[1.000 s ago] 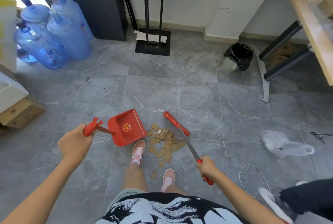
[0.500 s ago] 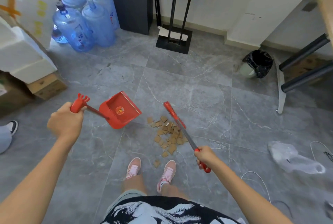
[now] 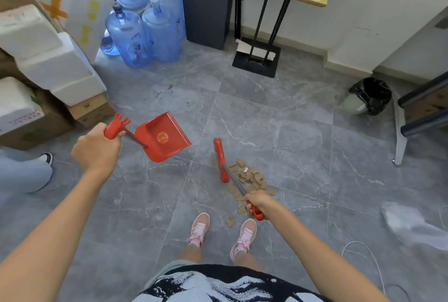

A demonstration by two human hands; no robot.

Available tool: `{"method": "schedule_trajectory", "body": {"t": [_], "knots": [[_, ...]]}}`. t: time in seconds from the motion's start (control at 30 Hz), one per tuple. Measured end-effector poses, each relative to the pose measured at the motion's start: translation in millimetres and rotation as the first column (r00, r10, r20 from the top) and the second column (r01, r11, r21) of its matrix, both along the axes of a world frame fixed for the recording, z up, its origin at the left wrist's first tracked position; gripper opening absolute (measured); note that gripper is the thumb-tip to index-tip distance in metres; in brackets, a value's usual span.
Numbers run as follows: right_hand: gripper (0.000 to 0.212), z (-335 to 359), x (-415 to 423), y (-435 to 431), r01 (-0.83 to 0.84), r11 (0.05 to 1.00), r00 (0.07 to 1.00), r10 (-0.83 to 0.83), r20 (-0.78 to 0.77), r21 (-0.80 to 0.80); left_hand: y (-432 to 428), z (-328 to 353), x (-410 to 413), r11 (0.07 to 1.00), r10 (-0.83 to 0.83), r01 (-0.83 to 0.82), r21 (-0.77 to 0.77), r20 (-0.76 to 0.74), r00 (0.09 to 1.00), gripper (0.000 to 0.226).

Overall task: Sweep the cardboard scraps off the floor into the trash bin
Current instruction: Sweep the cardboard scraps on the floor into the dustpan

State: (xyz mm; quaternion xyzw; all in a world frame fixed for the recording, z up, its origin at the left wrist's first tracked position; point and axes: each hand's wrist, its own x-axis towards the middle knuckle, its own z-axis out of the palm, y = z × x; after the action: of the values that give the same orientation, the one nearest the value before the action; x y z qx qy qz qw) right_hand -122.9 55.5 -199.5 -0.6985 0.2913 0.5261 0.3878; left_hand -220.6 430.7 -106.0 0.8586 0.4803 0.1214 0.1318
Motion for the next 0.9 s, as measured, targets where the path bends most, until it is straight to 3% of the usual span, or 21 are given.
{"method": "schedule_trajectory", "body": {"t": [0.1,0.4,0.7,0.9], "knots": [[0.018,-2,1,37,0.009,0.999,0.997,-0.006,-0.079,0.037,21,-2,-3,1.000,-0.018,0.018,0.011,-0.006,1.000,0.037],[0.021,-22,30,95,0.249,0.955,0.941,-0.199,-0.275,0.161,69,-21,-10,1.000,-0.024,0.025,0.016,-0.050,0.998,0.038],[0.019,-36,68,21,0.457,0.888,0.850,-0.417,-0.320,0.057,46,-42,-25,0.994,-0.096,0.089,-0.063,-0.133,0.986,0.037],[0.018,-22,75,-35,0.422,0.907,0.863,-0.399,-0.308,0.008,17,-55,-12,0.983,-0.166,0.148,-0.111,-0.178,0.970,0.035]]}}
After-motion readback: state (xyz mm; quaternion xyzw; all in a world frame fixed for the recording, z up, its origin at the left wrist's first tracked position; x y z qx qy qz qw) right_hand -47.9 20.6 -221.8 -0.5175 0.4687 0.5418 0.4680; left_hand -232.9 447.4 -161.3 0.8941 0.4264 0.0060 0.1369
